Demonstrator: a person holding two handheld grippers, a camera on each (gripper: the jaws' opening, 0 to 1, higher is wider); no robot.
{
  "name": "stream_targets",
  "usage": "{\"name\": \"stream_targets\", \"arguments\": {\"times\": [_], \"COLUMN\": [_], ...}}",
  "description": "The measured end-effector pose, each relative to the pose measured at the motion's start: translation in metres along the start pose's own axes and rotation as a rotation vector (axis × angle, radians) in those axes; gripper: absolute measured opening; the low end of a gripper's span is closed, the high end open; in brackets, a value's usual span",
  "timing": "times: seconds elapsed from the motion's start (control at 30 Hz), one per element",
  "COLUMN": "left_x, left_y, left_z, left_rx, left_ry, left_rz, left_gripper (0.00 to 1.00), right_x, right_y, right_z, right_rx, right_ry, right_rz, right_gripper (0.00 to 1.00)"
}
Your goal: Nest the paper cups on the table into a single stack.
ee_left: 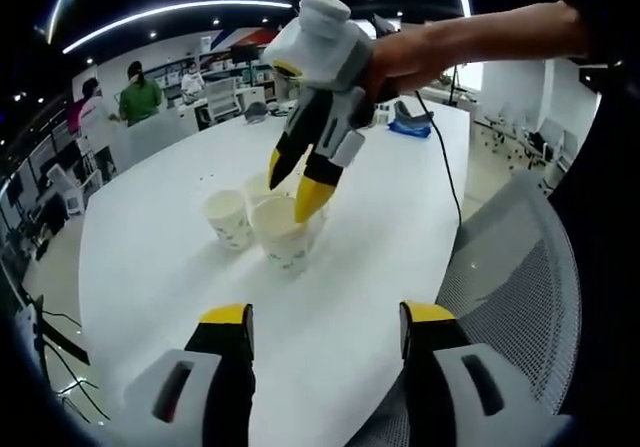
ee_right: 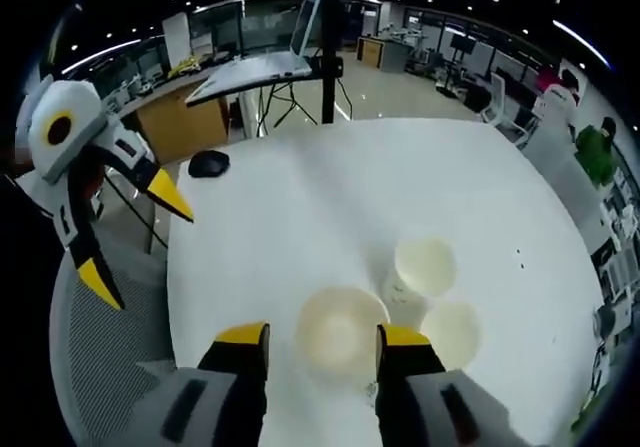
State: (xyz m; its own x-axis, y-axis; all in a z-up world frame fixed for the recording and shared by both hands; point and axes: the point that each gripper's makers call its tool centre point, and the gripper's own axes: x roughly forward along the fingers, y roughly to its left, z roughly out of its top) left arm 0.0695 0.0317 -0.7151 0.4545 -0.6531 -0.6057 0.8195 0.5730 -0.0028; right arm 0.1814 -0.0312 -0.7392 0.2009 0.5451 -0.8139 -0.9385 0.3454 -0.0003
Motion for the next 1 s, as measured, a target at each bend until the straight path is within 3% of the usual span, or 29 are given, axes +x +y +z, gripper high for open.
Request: {"name": "stream_targets", "arguments": {"times": [0.2,0.63,1.0], "left_x": [0.000,0.005,0.007], "left_y": [0.002,0.012,0.021], "left_z": [-0.001,-0.004,-0.001], "left_rx": [-0.011,-0.051,-0.070], "left_ry": [-0.001,-0.016,-0.032], "left_rz": [0.007,0.018,0.029], "left_gripper": [0.60,0.61,0.61], "right_x": [-0.007,-0.038,-0.053], "right_y": [0.005,0.004,0.005], "right_z": [0.002,0.005,-0.003], "right_rx": [0.046,0.178,0.246], "right_ry": [-0.058,-0.264,-0.336], "right_rz": [-0.017,-0.116,-0.170], "right_gripper": [0.48,0.56,0.60]}}
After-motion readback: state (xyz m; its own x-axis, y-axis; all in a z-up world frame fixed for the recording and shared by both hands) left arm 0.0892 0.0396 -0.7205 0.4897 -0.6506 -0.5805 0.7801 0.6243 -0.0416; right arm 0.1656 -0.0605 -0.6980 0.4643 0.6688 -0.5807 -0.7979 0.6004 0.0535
